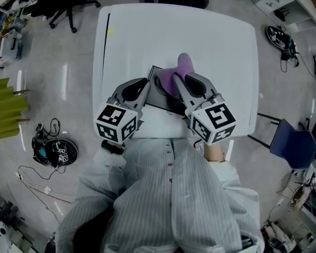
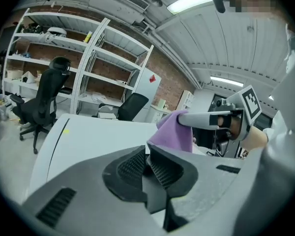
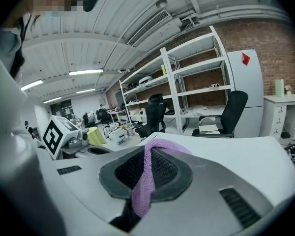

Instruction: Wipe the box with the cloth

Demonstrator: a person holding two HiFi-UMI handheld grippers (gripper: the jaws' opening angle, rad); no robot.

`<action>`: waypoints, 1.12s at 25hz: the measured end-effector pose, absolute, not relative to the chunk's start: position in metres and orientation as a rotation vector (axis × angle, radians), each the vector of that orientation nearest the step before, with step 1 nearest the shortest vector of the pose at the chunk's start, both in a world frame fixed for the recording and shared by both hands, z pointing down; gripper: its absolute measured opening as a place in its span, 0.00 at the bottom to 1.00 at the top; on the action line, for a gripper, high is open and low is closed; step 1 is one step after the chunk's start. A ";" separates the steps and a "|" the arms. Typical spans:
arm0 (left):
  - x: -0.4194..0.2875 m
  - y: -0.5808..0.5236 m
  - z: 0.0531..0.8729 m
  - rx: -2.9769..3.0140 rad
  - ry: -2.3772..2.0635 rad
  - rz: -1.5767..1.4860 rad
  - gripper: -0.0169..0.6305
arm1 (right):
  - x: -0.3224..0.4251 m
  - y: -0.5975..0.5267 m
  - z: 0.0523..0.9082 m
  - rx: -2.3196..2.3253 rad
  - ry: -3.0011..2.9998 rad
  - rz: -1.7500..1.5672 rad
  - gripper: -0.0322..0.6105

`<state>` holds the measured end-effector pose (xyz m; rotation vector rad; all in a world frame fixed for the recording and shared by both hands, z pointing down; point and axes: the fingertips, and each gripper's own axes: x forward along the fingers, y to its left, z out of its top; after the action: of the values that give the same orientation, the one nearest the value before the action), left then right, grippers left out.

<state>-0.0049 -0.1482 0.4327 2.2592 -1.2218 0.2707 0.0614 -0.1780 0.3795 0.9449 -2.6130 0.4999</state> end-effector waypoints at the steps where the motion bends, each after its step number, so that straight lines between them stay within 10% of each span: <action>1: -0.006 -0.147 0.440 2.248 -1.216 0.288 0.04 | 0.057 -0.180 0.383 0.929 -2.611 0.504 0.09; 28: -0.004 -0.133 0.515 2.210 -1.141 0.526 0.13 | 0.002 -0.198 0.505 0.653 -2.244 0.323 0.09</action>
<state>-0.0035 -0.1332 0.5149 2.2102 -1.1408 0.5260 0.0024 -0.1978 0.5048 0.6531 -2.2441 0.3235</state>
